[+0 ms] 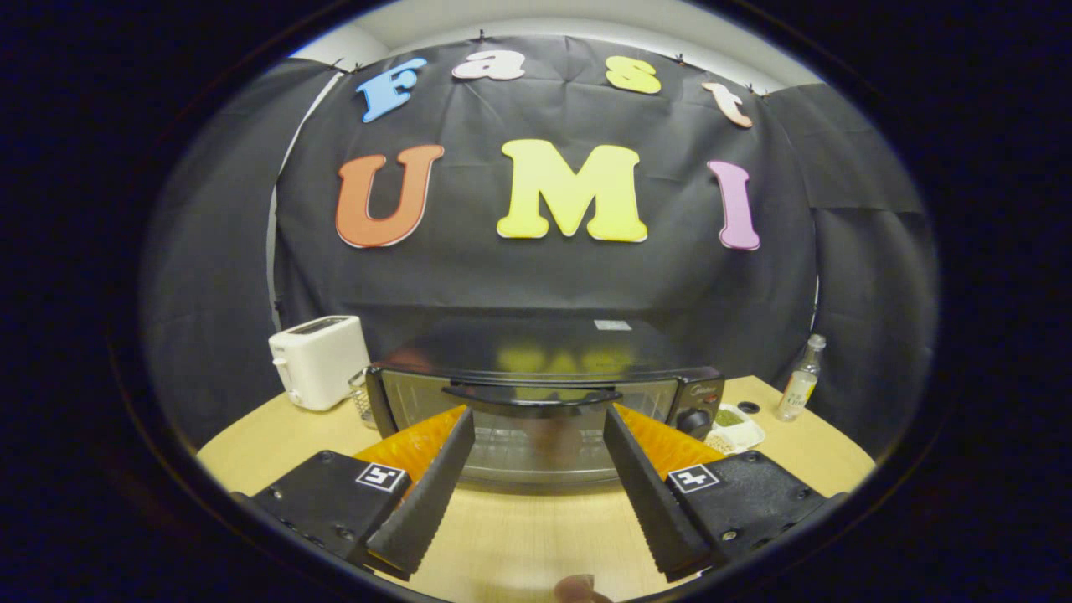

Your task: Open the toaster oven, put the food inside, and close the toaster oven door.

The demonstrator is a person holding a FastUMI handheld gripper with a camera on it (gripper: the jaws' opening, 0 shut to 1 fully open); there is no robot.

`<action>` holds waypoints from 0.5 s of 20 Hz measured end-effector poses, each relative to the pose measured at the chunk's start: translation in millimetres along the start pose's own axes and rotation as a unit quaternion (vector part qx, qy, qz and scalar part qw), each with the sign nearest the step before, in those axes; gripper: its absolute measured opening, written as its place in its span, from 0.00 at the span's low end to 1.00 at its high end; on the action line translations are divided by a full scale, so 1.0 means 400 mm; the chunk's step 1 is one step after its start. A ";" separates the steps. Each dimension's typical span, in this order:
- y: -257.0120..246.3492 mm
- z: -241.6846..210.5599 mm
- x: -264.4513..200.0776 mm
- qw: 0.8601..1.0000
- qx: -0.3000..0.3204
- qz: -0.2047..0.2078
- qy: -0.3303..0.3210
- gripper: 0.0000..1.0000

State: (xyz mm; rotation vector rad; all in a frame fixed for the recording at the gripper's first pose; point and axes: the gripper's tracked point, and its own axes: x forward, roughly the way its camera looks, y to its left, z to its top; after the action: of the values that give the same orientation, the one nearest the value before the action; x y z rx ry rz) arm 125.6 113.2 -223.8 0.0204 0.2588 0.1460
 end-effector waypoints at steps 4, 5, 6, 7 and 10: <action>-0.015 0.149 -0.180 0.999 -0.006 -0.012 -0.041 0.99; -0.022 0.188 -0.233 0.998 -0.009 -0.017 -0.056 0.99; -0.026 0.228 -0.284 0.997 -0.014 -0.019 -0.072 0.99; -0.025 0.263 -0.335 0.996 -0.019 -0.017 -0.088 0.99; -0.027 0.337 -0.480 0.993 -0.015 -0.006 -0.120 0.98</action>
State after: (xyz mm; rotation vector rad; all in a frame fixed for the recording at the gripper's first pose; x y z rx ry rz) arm -21.7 74.3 -45.2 0.0064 0.0164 0.1344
